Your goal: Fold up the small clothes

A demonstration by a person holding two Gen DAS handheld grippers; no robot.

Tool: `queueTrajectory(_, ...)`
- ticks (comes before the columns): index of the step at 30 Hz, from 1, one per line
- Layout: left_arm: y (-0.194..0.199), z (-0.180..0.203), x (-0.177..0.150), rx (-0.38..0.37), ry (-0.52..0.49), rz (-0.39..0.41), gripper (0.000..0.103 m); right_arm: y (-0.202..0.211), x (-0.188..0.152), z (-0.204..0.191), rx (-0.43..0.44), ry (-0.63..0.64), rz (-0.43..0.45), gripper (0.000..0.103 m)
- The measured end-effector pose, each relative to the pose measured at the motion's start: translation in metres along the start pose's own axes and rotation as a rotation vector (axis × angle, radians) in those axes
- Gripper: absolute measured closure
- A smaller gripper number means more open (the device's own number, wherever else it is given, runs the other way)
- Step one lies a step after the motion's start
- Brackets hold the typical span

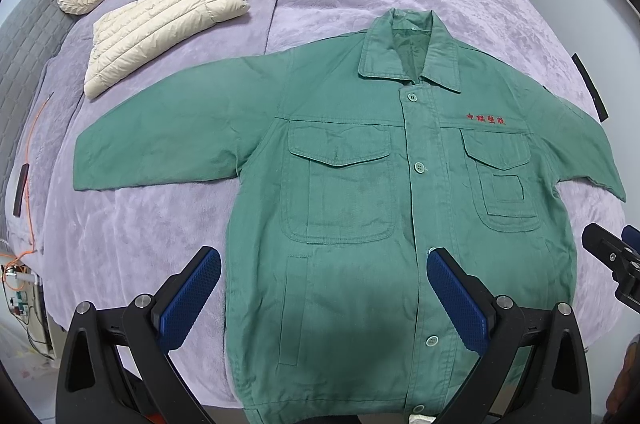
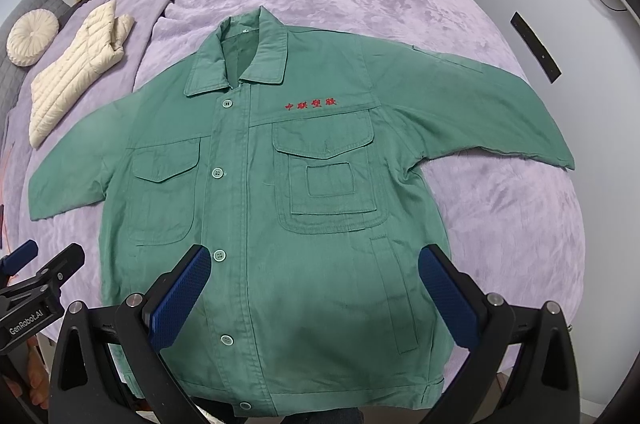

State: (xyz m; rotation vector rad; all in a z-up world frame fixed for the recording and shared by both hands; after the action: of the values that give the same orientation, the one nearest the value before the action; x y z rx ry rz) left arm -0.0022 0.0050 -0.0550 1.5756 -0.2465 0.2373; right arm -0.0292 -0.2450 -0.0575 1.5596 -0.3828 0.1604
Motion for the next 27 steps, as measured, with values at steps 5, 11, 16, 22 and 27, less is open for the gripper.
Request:
queueTrajectory(5,-0.003,0.001,-0.001,0.001,-0.002,-0.004,0.0,-0.001,0.001,0.0,0.0,-0.002,-0.001,0.0)
queueTrajectory(11,-0.005,0.003,-0.001,0.004,-0.007,-0.009,0.0,-0.001,0.002,0.0,0.003,-0.004,-0.002,0.0)
queueTrajectory(16,-0.007,0.004,0.0,0.008,-0.01,-0.014,0.0,-0.004,0.0,0.002,0.006,-0.006,-0.006,0.0)
queueTrajectory(22,-0.008,0.006,0.001,0.009,-0.012,-0.017,0.0,-0.006,0.001,0.002,0.006,-0.007,-0.008,0.0)
queueTrajectory(27,-0.01,0.007,0.002,0.007,-0.015,-0.022,0.0,-0.01,0.004,0.004,0.008,-0.01,-0.016,0.0)
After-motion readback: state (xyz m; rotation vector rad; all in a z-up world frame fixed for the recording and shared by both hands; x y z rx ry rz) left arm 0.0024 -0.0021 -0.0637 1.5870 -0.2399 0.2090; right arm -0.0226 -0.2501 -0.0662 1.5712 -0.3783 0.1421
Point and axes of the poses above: each gripper's, at about its wrist camera, not at the fingertips, and y roughly against the way its jaws point, z to its right, x to its top, the point moved 7 cm from there along -y, roughly the way its jaws point, and after that the axes turned 3 degrees about y, right-handed, at the moved point
